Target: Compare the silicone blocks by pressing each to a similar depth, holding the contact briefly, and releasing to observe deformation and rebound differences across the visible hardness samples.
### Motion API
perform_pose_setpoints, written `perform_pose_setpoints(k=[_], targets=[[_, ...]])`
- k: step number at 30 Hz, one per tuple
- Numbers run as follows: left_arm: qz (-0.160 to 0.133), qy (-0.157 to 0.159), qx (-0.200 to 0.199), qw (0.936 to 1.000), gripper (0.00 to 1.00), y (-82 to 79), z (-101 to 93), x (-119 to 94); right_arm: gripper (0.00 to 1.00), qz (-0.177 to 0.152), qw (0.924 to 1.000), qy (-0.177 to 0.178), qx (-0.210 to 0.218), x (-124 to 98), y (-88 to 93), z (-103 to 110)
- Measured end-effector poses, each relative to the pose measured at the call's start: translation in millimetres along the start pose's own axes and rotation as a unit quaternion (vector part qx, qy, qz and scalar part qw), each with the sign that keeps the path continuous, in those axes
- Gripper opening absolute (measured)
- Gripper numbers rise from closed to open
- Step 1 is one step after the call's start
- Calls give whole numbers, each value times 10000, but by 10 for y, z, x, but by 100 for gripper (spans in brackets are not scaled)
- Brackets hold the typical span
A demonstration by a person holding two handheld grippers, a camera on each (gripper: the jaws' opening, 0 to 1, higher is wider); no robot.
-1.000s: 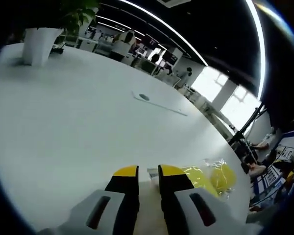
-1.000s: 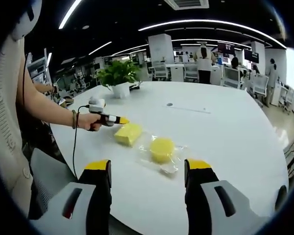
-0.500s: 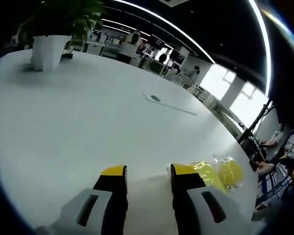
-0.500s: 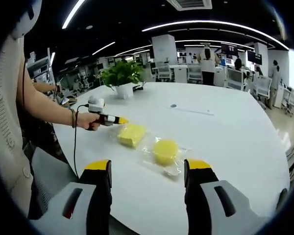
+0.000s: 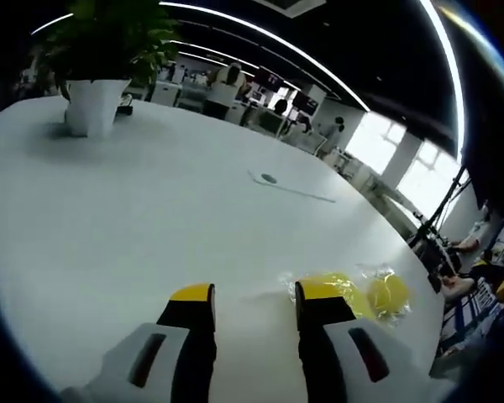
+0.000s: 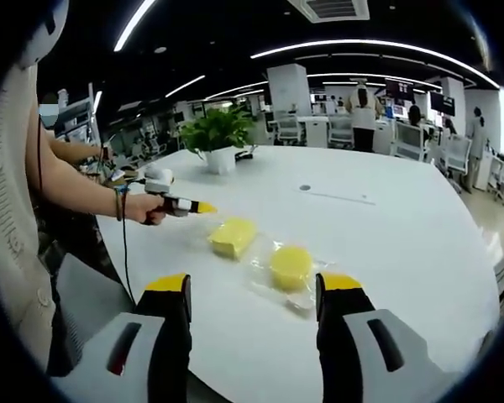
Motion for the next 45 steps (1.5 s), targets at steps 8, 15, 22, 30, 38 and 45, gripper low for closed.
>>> perform_pose_setpoints(k=[8, 15, 22, 30, 38, 45], targets=[[-241, 254, 214, 9992, 39, -133, -289, -251, 56, -52, 10000, -78, -23, 34, -27, 32], [-447, 379, 365, 9976, 39, -232, -509, -494, 57, -150, 9998, -139, -46, 20, -48, 71], [-539, 426, 532, 9962, 41, -229, -667, -729, 57, -198, 9996, -189, -38, -2, -17, 97], [-531, 476, 628, 9955, 45, -105, -816, -978, 58, -215, 9996, -185, 73, -7, 54, 90], [-639, 459, 696, 9945, 48, -39, -903, -1211, 60, -290, 9994, -25, 198, -50, 180, 105], [-616, 423, 1039, 9918, 50, 19, -959, -1368, 60, -298, 9992, 153, 199, -104, 300, 140]])
Point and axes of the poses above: the point that each gripper's makers call its tool centre point, and the gripper's own axes: x roughly forward along the fingers, z roughly to its left, y roughly out of its underside, the point moved 4 cm from there along -x, roughly backward along the fingers, and after that the axes turned 5 degrees about -z, right-handed, at the moved point
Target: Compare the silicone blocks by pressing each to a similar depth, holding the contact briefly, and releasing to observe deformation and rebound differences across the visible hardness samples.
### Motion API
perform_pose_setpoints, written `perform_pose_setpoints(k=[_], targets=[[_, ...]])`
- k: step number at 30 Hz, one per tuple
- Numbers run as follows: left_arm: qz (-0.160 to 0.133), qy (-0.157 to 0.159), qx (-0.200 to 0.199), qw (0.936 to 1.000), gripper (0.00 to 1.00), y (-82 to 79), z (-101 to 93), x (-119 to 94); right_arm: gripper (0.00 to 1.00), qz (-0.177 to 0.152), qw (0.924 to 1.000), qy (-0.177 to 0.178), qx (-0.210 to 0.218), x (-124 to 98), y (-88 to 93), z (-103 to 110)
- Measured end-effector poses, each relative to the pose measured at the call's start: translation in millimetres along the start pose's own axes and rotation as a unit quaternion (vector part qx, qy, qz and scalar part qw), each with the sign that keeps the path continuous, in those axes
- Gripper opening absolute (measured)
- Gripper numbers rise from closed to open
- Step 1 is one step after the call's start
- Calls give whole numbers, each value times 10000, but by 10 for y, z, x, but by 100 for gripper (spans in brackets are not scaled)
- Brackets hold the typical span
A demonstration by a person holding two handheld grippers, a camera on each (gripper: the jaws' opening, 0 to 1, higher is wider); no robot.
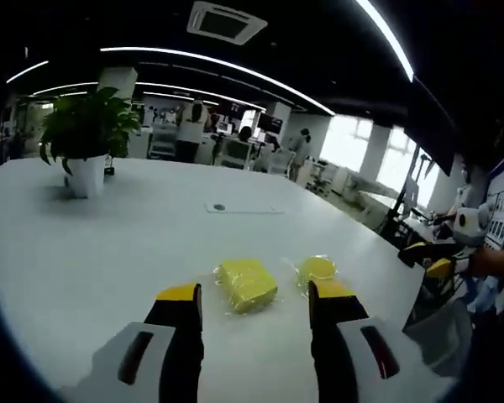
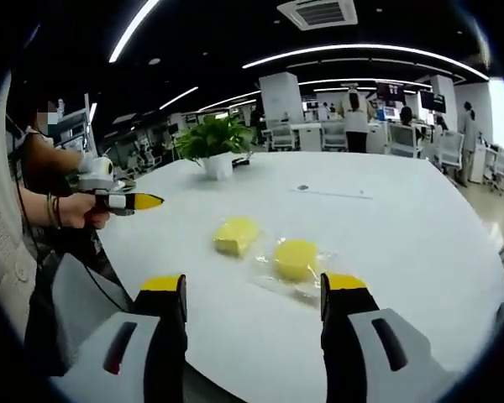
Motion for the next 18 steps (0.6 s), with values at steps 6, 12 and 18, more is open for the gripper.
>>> perform_pose_setpoints(k=[6, 12, 18], targets=[[81, -21, 400, 9992, 52, 56, -83, -136, 60, 102, 9999, 39, 45, -56, 149, 40], [184, -182, 623, 9977, 54, 162, -68, -308, 61, 274, 9995, 144, 108, -108, 293, 62], [253, -220, 664, 9972, 56, 227, -93, -417, 60, 268, 9992, 232, 178, -152, 331, 44]])
Point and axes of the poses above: the point that each gripper's makers call its tool centre point, and the gripper's own axes: x roughly forward along the fingers, z roughly to its left, y roughly out of its underside, the point moved 4 cm from there along -x, roughly backward along the fingers, and after that the axes turned 5 degrees about -z, right-handed, at the moved point
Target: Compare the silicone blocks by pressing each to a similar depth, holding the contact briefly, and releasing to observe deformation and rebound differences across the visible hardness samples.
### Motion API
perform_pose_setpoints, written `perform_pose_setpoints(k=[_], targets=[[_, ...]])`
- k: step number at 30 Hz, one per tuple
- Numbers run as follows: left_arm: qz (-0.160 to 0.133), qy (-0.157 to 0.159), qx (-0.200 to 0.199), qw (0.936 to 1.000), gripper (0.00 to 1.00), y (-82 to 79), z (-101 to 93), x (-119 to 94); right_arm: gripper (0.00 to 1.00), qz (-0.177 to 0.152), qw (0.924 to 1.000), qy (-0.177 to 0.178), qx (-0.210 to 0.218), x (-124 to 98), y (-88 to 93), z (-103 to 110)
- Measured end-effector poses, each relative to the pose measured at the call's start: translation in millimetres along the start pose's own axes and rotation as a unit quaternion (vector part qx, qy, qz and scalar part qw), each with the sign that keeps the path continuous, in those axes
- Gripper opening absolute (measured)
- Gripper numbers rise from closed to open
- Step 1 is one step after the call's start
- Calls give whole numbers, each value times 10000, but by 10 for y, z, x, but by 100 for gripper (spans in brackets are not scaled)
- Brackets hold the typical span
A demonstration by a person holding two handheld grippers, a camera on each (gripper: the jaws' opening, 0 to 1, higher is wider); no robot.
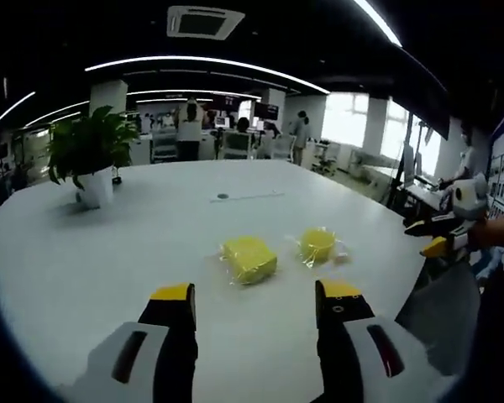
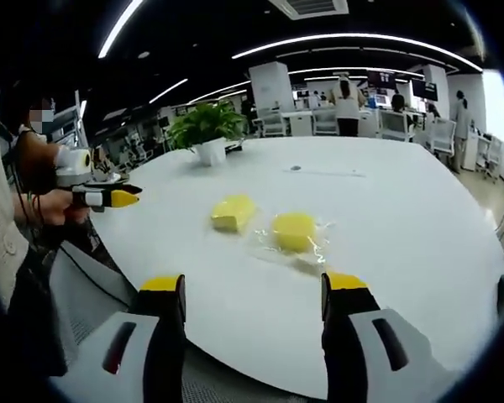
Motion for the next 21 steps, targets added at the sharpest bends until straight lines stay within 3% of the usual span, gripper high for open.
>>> perform_pose_setpoints(k=[7, 16, 21], targets=[[85, 14, 115, 9999, 56, 71, -39, -44, 60, -13, 10000, -6, 67, -22, 15, -6], [172, 71, 127, 9997, 57, 35, -127, -27, 59, -47, 9999, -1, 99, -36, 35, -30], [122, 163, -257, 9995, 60, -61, -213, 27, 59, -79, 9999, 0, 77, -51, 38, -40]])
Point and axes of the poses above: the point that each gripper's makers call its tool centre point, and the gripper's own axes: x roughly forward along the fingers, z roughly to its left, y roughly out of its underside, the point moved 4 cm from there along -x, roughly backward along the fingers, and after that the axes turned 5 degrees about -z, right-handed, at the moved point
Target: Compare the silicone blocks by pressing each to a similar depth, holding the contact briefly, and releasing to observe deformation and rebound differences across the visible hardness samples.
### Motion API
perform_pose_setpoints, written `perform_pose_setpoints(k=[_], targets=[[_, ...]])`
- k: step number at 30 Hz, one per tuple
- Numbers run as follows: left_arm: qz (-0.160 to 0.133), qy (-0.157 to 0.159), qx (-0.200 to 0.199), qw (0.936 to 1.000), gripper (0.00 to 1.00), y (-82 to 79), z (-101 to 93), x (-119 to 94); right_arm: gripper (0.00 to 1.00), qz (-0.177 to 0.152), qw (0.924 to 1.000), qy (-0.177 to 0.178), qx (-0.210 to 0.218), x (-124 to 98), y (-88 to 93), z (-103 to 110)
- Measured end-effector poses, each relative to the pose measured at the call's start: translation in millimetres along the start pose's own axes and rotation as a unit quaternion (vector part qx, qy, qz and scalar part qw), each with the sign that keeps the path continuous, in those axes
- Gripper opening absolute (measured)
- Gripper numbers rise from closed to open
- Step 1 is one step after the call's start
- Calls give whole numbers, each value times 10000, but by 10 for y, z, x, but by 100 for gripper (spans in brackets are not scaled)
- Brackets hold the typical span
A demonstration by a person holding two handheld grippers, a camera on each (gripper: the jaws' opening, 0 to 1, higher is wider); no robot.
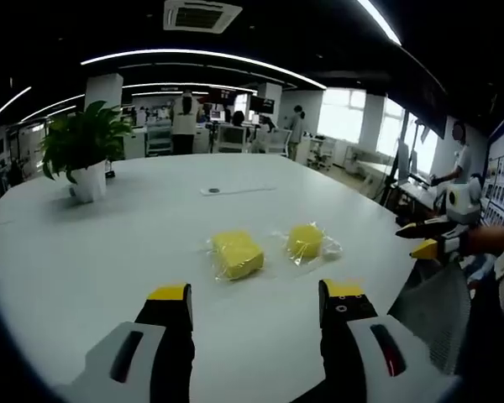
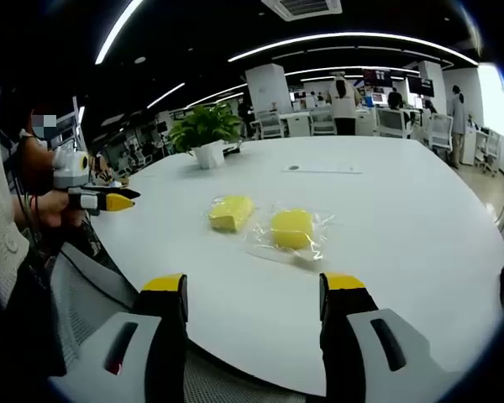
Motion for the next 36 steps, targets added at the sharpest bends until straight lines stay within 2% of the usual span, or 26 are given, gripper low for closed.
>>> perform_pose_setpoints(k=[6, 13, 24, 28, 36], targets=[[17, 157, -20, 9999, 60, -100, -100, 82, 58, 8, 10000, -25, 10, -7, 25, -14], [19, 277, -527, 9982, 54, -184, -164, 209, 58, -28, 10000, -29, 50, -8, 22, -38], [41, 415, -676, 9968, 60, -306, -184, 417, 57, 7, 9999, -48, 139, -13, 72, -80], [49, 496, -861, 9950, 61, -341, -220, 502, 57, 5, 9998, -47, 167, -14, 75, -92], [179, 743, -825, 9937, 61, -396, -314, 683, 56, 62, 9998, -83, 175, -9, 101, -99]])
Point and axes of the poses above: the point that each gripper's makers call its tool centre point, and the gripper's own axes: x roughly forward along the fingers, z roughly to its left, y roughly out of its underside, the point moved 4 cm from there along -x, roughly backward along the fingers, and after that the axes turned 5 degrees about -z, right-handed, at the moved point
